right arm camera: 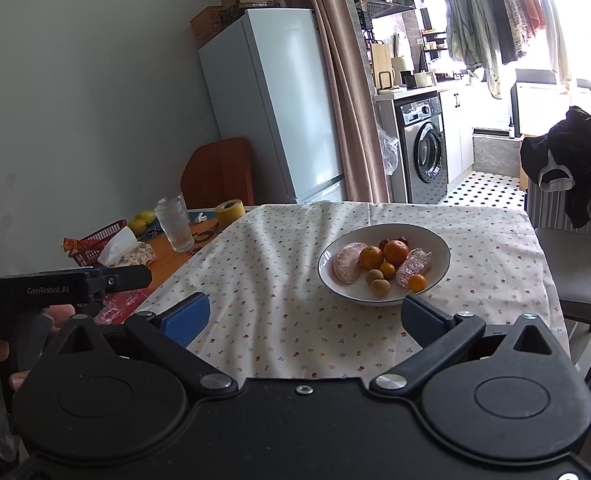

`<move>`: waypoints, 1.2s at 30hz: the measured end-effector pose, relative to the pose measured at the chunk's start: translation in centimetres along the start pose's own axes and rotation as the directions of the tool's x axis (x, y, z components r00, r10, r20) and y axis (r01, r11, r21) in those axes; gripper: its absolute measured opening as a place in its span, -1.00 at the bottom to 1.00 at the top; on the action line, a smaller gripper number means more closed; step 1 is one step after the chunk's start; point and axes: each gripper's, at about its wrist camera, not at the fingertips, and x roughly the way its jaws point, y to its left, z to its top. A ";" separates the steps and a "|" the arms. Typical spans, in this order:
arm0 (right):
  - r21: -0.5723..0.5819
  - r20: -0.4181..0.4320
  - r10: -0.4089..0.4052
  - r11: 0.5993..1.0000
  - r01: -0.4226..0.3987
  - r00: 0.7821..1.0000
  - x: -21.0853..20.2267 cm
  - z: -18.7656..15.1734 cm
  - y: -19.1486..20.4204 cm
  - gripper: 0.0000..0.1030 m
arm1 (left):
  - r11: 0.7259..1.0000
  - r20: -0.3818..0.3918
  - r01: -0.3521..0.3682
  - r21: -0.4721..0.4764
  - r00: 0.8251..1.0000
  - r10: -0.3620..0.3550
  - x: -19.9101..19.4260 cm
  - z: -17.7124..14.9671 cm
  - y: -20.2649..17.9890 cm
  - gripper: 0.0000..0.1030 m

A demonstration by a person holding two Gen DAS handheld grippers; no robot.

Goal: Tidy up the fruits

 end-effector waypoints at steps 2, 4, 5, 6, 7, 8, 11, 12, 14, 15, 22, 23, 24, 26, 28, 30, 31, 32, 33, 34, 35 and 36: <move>-0.001 -0.002 0.005 1.000 -0.005 1.000 0.0 0.0 0.1 1.00 | 1.000 0.002 0.000 0.000 1.000 0.000 -0.1 0.0 0.0 1.00; -0.004 -0.004 0.012 1.000 -0.012 1.000 0.0 -0.1 0.3 1.00 | 1.000 -0.001 0.002 0.000 1.000 -0.002 -0.1 0.0 0.0 1.00; -0.007 -0.006 0.014 1.000 -0.014 1.000 0.1 -0.1 0.4 1.00 | 1.000 -0.001 0.002 0.002 1.000 -0.002 -0.1 0.0 0.0 1.00; -0.008 -0.010 0.014 1.000 -0.014 1.000 0.2 -0.2 0.5 1.00 | 1.000 -0.002 0.003 0.004 1.000 -0.003 -0.1 0.0 -0.1 1.00; -0.009 -0.014 0.014 1.000 -0.014 1.000 0.2 -0.2 0.5 1.00 | 1.000 -0.001 0.003 0.005 1.000 -0.003 0.0 0.0 -0.1 1.00; -0.011 -0.017 0.016 1.000 -0.016 1.000 0.3 -0.3 0.6 1.00 | 1.000 0.002 0.002 0.005 1.000 -0.002 0.0 -0.1 -0.1 1.00; -0.009 -0.018 0.018 1.000 -0.018 1.000 0.3 -0.4 0.5 1.00 | 1.000 0.001 0.002 0.008 1.000 -0.002 0.1 -0.1 -0.2 1.00; -0.006 -0.020 0.018 1.000 -0.018 1.000 0.3 -0.4 0.5 1.00 | 1.000 0.000 0.003 0.008 1.000 -0.003 0.1 -0.1 -0.2 1.00; -0.001 -0.021 0.017 1.000 -0.017 1.000 0.3 -0.4 0.4 1.00 | 1.000 -0.002 0.003 0.006 1.000 -0.003 0.2 -0.1 -0.2 1.00; 0.000 -0.022 0.016 1.000 -0.016 1.000 0.4 -0.4 0.4 1.00 | 1.000 -0.003 0.003 0.007 1.000 -0.003 0.2 -0.1 -0.2 1.00; -0.001 -0.025 0.011 1.000 -0.011 1.000 0.5 -0.5 0.4 1.00 | 1.000 -0.013 0.012 0.014 1.000 -0.011 0.5 -0.5 -0.4 1.00; -0.001 -0.025 0.012 1.000 -0.012 1.000 0.5 -0.5 0.4 1.00 | 1.000 -0.013 0.013 0.016 1.000 -0.012 0.5 -0.5 -0.5 1.00; 0.000 -0.026 0.012 1.000 -0.012 1.000 0.5 -0.5 0.4 1.00 | 1.000 -0.012 0.012 0.017 1.000 -0.012 0.5 -0.5 -0.5 1.00; 0.001 -0.027 0.012 1.000 -0.012 1.000 0.6 -0.5 0.3 1.00 | 1.000 -0.013 0.013 0.016 1.000 -0.013 0.5 -0.5 -0.5 1.00; 0.000 -0.028 0.013 1.000 -0.013 1.000 0.6 -0.5 0.3 1.00 | 1.000 -0.013 0.013 0.016 1.000 -0.012 0.5 -0.5 -0.5 1.00; -0.001 -0.028 0.012 1.000 -0.012 1.000 0.6 -0.6 0.3 1.00 | 1.000 -0.015 0.010 0.017 1.000 -0.010 0.5 -0.6 -0.5 1.00; -0.002 -0.028 0.011 1.000 -0.011 1.000 0.6 -0.6 0.3 1.00 | 1.000 -0.016 0.010 0.017 1.000 -0.010 0.6 -0.5 -0.5 1.00; 0.000 -0.028 0.013 1.000 -0.013 1.000 0.6 -0.6 0.3 1.00 | 1.000 -0.015 0.011 0.016 1.000 -0.011 0.6 -0.5 -0.5 1.00; -0.001 -0.028 0.014 1.000 -0.014 1.000 0.6 -0.6 0.3 1.00 | 1.000 -0.013 0.011 0.015 1.000 -0.011 0.6 -0.5 -0.5 1.00; -0.001 -0.029 0.014 1.000 -0.014 0.999 0.7 -0.6 0.3 1.00 | 1.000 -0.011 0.011 0.012 1.000 -0.011 0.6 -0.6 -0.5 1.00; -0.001 -0.029 0.014 1.000 -0.014 0.999 0.7 -0.6 0.2 1.00 | 1.000 -0.010 0.013 0.011 1.000 -0.013 0.6 -0.6 -0.5 1.00; -0.001 -0.030 0.013 1.000 -0.013 0.999 0.7 -0.6 0.2 1.00 | 1.000 -0.010 0.015 0.011 1.000 -0.015 0.6 -0.7 -0.6 1.00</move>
